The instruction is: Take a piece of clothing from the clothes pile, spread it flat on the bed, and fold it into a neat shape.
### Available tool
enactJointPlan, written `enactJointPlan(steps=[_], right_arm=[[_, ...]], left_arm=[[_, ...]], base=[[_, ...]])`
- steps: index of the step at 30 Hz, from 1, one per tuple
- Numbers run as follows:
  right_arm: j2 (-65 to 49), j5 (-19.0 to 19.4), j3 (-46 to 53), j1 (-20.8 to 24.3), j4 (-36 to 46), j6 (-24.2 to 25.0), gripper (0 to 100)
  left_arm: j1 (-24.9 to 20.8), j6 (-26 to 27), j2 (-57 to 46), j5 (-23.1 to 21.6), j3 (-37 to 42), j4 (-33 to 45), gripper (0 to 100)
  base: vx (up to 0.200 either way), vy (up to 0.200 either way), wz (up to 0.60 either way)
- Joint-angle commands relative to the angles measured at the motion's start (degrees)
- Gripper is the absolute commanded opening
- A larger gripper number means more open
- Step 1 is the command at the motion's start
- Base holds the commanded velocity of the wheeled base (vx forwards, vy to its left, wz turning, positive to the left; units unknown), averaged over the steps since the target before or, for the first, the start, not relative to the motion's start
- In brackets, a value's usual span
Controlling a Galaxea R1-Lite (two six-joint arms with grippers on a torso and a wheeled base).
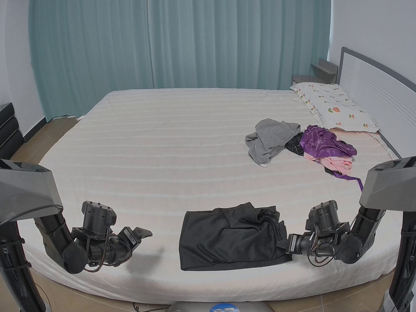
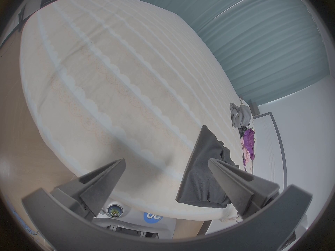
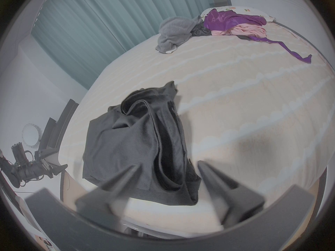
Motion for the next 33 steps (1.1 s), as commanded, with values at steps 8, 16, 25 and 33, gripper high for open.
enactJointPlan(steps=[8, 16, 25, 33], right_arm=[[-3.4, -0.5, 4.0, -0.3, 0.6, -0.4, 0], [-3.7, -0.5, 7.1, -1.2, 0.8, -3.6, 100], [-5.7, 0.0, 3.5, -2.5, -1.1, -1.7, 100], [-4.3, 0.3, -6.3, 2.2, -0.7, 7.2, 100]], left_arm=[[-0.1, 0.0, 0.1, 0.0, 0.1, 0.0, 100], [-0.1, 0.0, 0.1, 0.1, 0.1, 0.0, 100], [-0.1, 0.0, 0.1, 0.1, 0.1, 0.0, 100], [-0.1, 0.0, 0.2, 0.4, 0.0, 0.0, 100]], base=[[0.000, 0.000, 0.00], [0.000, 0.000, 0.00], [0.000, 0.000, 0.00], [0.000, 0.000, 0.00]])
